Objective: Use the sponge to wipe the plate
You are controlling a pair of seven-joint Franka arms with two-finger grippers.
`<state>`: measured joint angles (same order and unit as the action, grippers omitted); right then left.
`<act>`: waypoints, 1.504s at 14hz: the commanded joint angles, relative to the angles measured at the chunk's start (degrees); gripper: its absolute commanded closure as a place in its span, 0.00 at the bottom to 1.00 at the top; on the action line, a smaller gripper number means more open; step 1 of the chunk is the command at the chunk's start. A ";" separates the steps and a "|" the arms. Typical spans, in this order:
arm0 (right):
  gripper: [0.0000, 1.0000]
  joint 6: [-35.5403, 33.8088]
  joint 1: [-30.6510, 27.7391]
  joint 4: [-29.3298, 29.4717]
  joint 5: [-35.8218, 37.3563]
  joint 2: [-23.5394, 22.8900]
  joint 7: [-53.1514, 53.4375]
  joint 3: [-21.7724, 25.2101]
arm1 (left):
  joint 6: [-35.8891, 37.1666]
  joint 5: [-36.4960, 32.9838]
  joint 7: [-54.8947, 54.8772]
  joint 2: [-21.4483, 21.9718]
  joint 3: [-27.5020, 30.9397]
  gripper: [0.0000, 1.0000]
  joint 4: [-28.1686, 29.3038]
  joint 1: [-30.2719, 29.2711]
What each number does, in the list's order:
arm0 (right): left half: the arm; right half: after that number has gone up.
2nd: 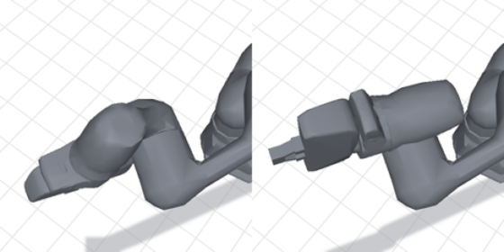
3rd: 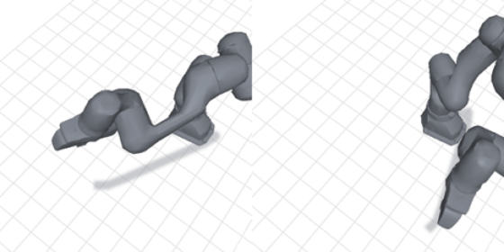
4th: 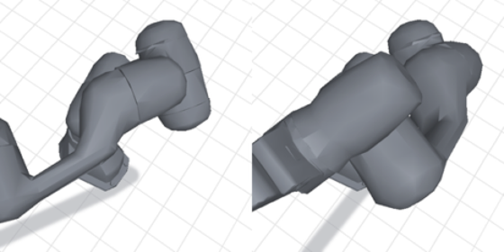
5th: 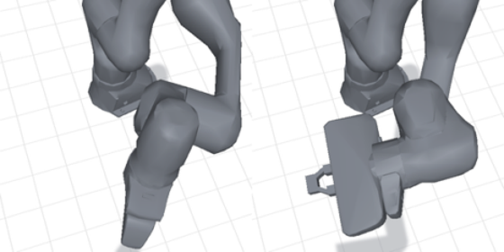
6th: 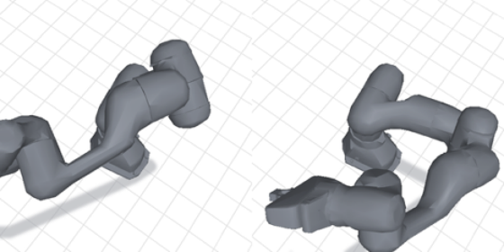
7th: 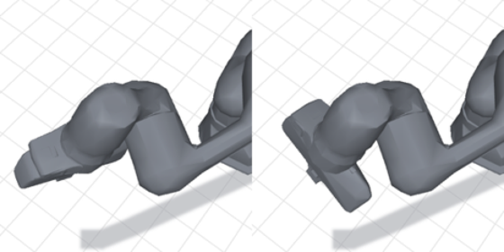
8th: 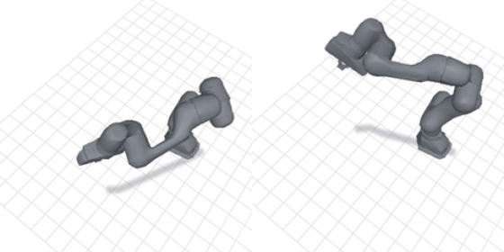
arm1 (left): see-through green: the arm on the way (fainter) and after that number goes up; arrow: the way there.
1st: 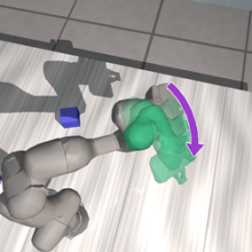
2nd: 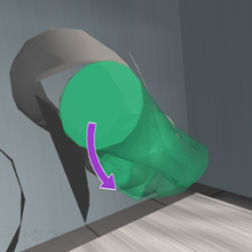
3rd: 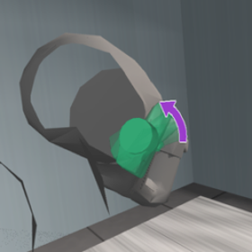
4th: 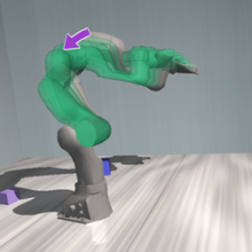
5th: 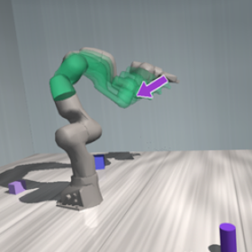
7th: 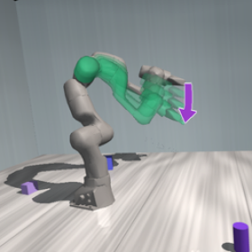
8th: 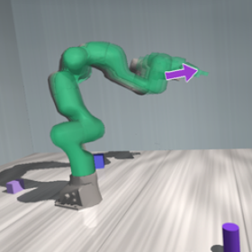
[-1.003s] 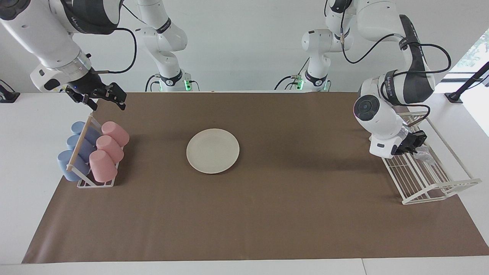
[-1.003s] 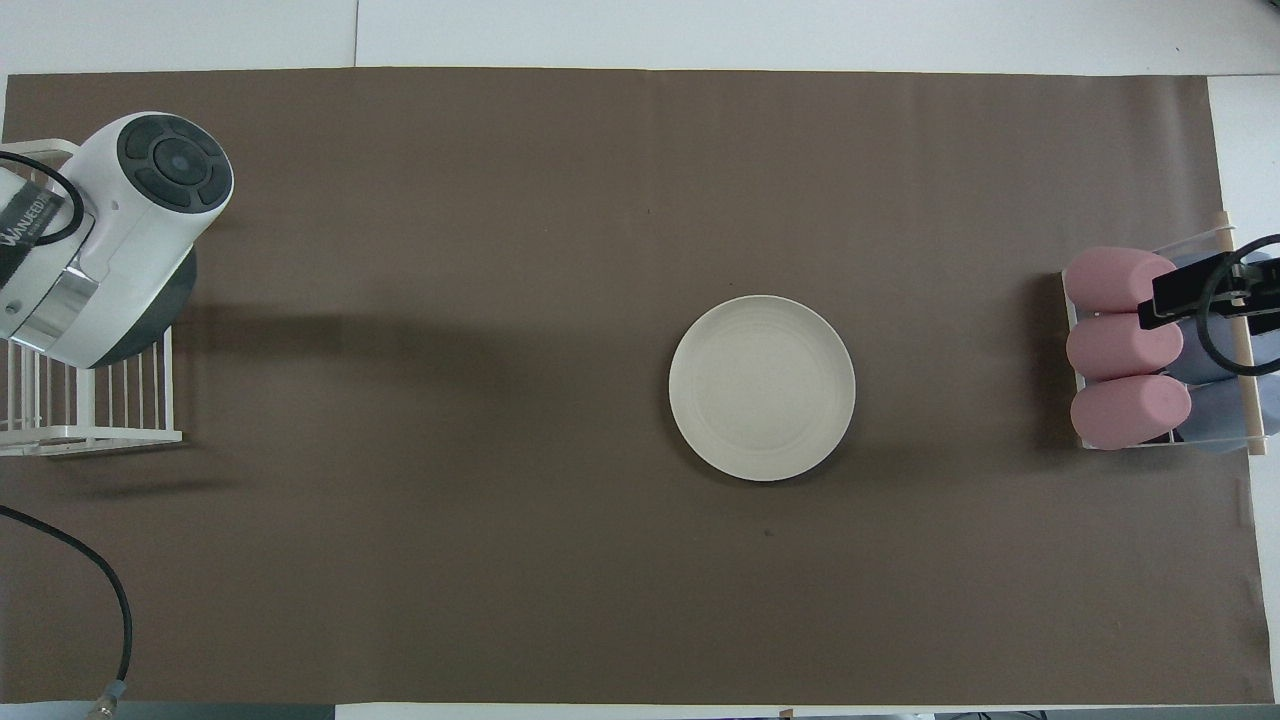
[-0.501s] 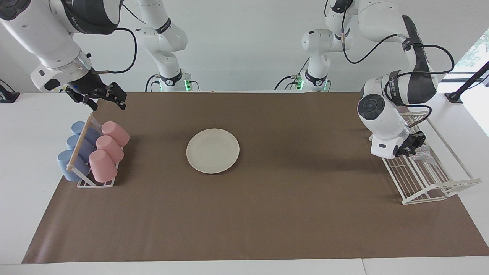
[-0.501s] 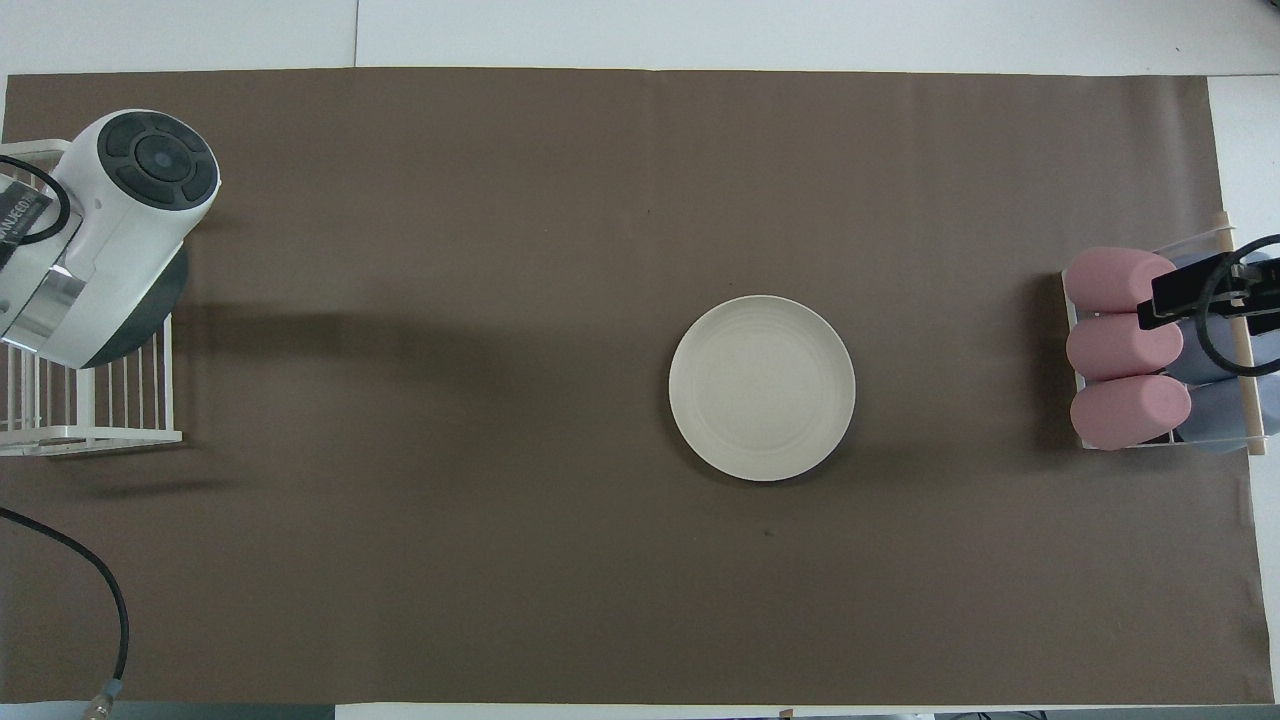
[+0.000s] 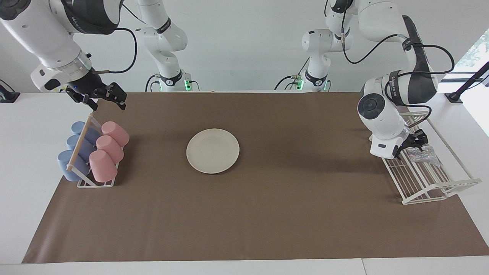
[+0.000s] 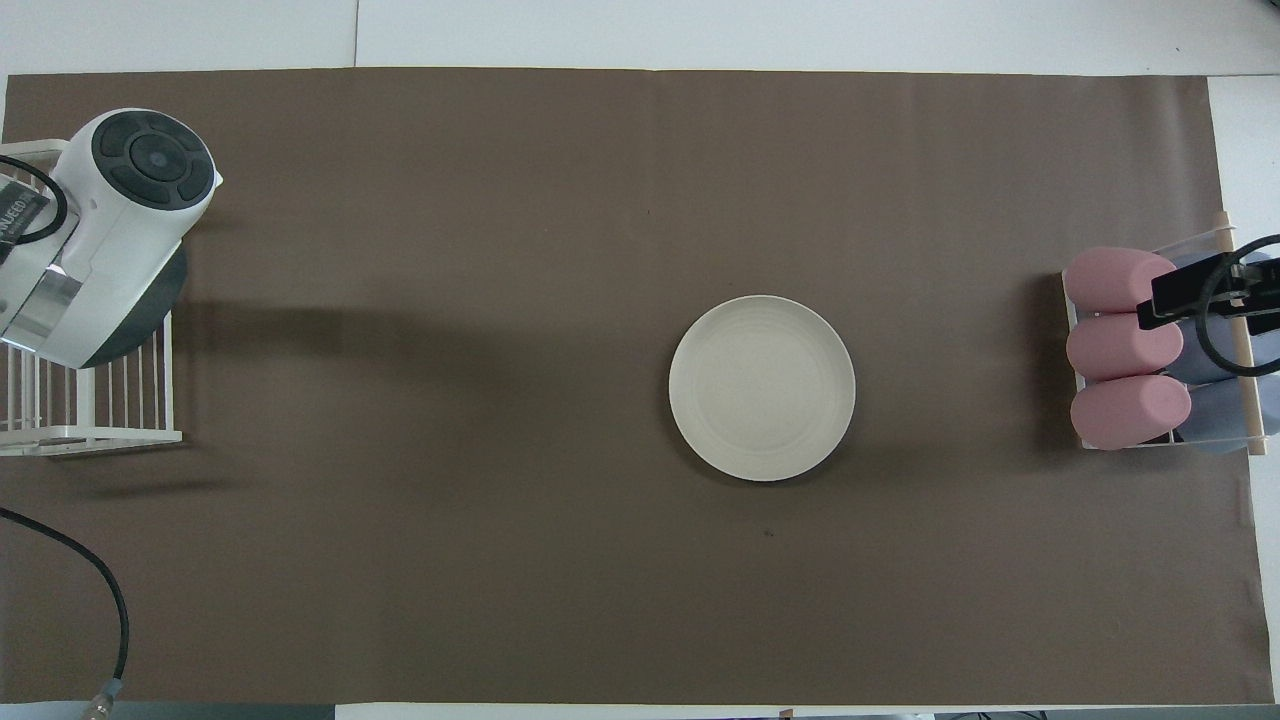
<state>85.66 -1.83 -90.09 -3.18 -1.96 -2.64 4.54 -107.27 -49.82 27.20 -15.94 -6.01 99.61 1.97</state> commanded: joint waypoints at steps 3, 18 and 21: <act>0.00 0.56 -0.28 -0.18 0.81 0.38 -0.79 -0.67 | -0.75 9.97 -0.13 1.35 -0.41 0.00 -2.66 -0.56; 0.00 0.56 0.34 -0.18 0.81 0.38 -0.61 -0.94 | 11.46 46.21 -7.87 13.83 -0.40 0.00 -7.85 -2.06; 0.00 0.56 0.34 -0.18 0.81 0.38 -0.53 -0.94 | 14.44 46.39 -9.09 15.32 -0.32 0.00 -8.73 -1.62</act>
<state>85.66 -1.20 -90.09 -3.18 -1.96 -2.64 4.03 -95.70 -4.56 20.10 -2.27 -6.35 91.36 0.39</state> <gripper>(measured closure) 0.000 0.000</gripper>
